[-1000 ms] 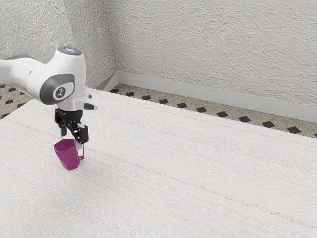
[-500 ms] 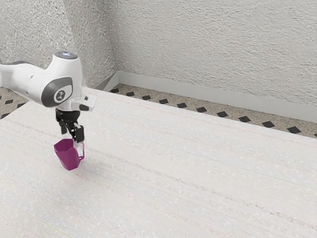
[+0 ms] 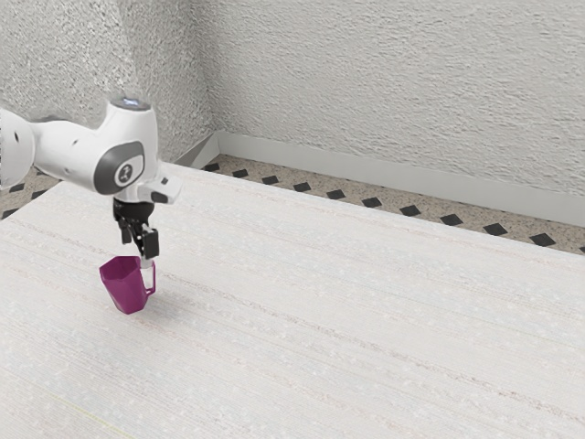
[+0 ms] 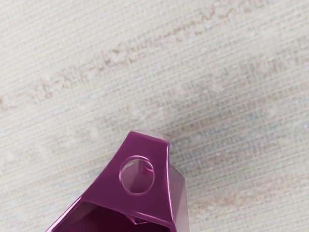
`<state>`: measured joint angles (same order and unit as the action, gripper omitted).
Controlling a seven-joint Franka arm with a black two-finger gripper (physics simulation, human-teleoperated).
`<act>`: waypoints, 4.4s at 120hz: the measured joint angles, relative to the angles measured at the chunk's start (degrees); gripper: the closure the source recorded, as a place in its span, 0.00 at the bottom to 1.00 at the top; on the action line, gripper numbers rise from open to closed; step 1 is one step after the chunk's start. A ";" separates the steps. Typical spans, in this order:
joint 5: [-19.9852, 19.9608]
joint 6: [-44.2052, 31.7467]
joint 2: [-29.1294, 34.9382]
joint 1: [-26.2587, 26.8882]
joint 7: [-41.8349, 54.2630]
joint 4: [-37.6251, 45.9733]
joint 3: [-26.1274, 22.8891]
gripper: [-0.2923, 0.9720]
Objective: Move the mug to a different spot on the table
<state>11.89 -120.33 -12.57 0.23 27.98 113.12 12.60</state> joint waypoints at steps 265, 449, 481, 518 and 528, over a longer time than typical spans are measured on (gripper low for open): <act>-2.64 -11.66 -8.39 -2.95 20.89 -0.73 -0.28 0.69; 5.93 22.95 -25.91 -0.15 -2.76 -31.11 -15.04 0.85; 5.91 23.13 -29.57 1.02 -5.16 -36.11 -16.20 0.85; 5.88 23.25 -31.98 1.14 -7.17 -39.44 -17.01 0.86; 5.81 23.27 -32.31 1.11 -7.75 -39.90 -17.36 0.85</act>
<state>17.70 -97.07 -44.88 1.33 20.23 73.22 -4.76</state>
